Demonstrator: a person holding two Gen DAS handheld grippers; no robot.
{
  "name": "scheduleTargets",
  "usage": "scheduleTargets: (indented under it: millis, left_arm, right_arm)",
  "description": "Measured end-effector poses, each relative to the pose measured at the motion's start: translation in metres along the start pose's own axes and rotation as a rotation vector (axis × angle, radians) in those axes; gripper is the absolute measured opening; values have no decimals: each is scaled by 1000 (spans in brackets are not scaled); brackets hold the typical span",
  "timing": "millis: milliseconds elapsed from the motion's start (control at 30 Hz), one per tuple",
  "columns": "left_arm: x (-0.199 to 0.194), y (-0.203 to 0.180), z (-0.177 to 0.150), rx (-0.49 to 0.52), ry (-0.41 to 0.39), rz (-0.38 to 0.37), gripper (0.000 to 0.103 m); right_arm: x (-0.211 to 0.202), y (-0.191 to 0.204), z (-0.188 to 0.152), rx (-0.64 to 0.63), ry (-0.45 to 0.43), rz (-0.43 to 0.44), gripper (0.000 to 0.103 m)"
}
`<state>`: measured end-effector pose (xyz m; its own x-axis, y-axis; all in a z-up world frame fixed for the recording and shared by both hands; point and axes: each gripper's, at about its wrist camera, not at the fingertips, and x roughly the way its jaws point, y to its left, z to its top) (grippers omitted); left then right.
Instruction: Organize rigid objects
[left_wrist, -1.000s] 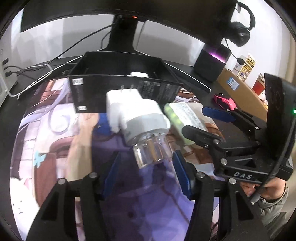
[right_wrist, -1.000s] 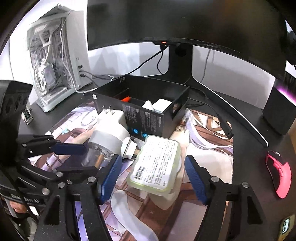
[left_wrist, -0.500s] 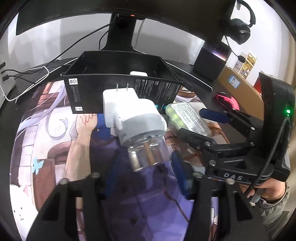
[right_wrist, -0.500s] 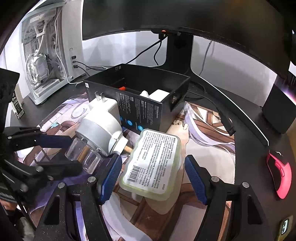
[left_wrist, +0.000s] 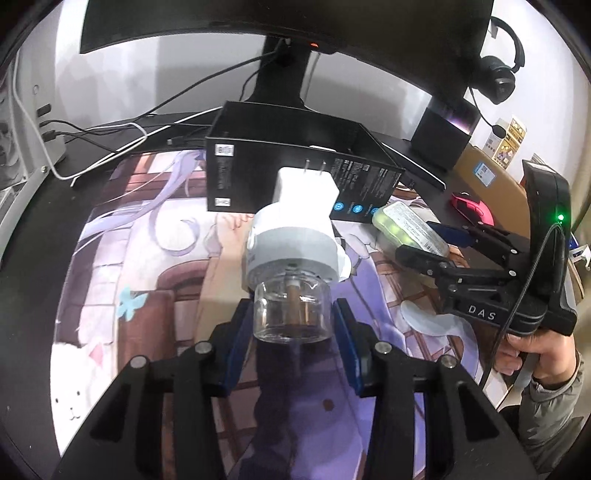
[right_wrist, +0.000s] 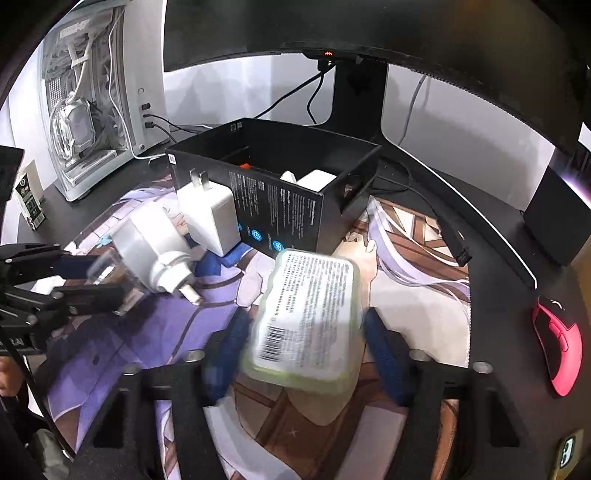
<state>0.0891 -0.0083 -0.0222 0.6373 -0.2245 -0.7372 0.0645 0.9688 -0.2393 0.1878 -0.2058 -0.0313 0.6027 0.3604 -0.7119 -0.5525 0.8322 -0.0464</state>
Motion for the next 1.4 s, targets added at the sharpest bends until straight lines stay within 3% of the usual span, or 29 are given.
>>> scheduleTargets:
  millis: [333,667,967,1400]
  left_arm:
    - [5,3,4,10,-11,23,43]
    - [-19,0,9,13,-97,16,42]
    - [-45,-10,13,50,-201,28,42]
    - [-98,-27,31,98,-386,28,42]
  right_arm:
    - [-10,7,-1,-27,-24,21,56]
    - [-33,12,1,-48,-79,30,56]
    - [-59,22,5,-53,-156,36,56]
    - [-114,42,21,-74,-339,42,56]
